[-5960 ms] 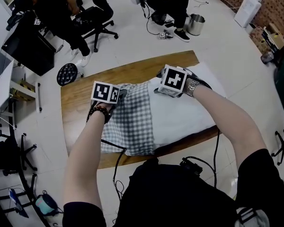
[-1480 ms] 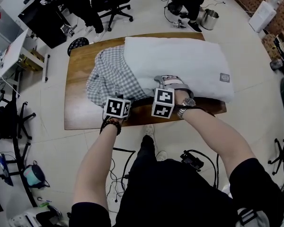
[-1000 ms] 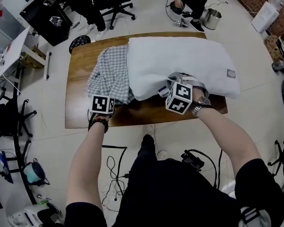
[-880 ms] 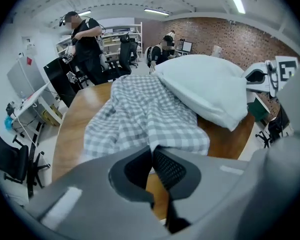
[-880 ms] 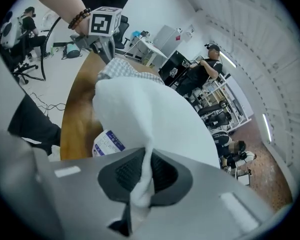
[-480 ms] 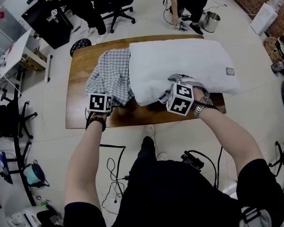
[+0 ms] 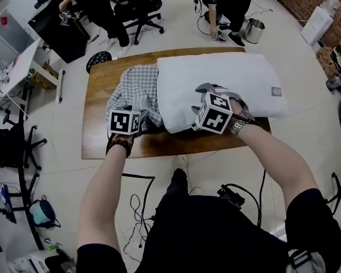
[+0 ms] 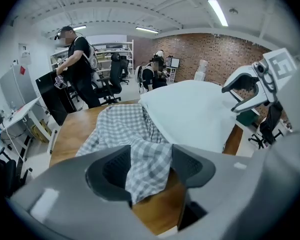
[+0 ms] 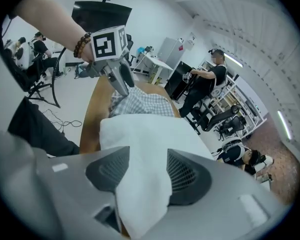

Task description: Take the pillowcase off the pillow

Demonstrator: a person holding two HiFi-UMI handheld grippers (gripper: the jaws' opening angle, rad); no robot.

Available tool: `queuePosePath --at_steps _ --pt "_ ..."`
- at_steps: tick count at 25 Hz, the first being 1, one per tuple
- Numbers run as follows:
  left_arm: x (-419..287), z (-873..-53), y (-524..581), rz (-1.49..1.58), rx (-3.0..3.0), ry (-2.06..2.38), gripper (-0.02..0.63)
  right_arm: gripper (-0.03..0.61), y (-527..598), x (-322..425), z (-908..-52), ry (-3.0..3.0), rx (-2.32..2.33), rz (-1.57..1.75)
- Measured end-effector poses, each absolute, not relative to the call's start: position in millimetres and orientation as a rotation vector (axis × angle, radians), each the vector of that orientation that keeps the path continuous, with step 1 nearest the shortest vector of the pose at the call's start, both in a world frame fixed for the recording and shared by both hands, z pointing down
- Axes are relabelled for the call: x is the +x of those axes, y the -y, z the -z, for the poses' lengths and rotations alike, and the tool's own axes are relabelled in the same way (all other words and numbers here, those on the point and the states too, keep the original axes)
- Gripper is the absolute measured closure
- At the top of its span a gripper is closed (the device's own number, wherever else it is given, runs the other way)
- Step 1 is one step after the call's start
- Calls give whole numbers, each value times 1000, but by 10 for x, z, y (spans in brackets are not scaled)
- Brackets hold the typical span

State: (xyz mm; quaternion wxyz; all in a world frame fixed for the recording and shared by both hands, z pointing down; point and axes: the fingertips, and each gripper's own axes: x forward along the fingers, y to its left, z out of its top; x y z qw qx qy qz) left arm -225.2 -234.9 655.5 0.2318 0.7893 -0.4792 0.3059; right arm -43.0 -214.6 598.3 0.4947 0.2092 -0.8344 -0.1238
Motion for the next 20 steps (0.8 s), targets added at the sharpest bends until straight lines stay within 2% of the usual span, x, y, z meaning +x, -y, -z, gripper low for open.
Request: queuePosePath --at_steps 8,14,17,20 --pt "-2183 -6134 2722 -738 2221 1315 337 347 2620 -599 -5867 2036 519 282" --pt "-2472 -6590 3204 -953 2128 1278 324 342 3145 -807 -5868 2006 506 264" --pt "-2564 -6743 3540 -1010 2146 1288 321 318 3381 -908 -5897 1990 480 236" --pt "-2639 -7184 3418 -1118 1956 1183 319 319 3465 -930 -6045 1981 436 177"
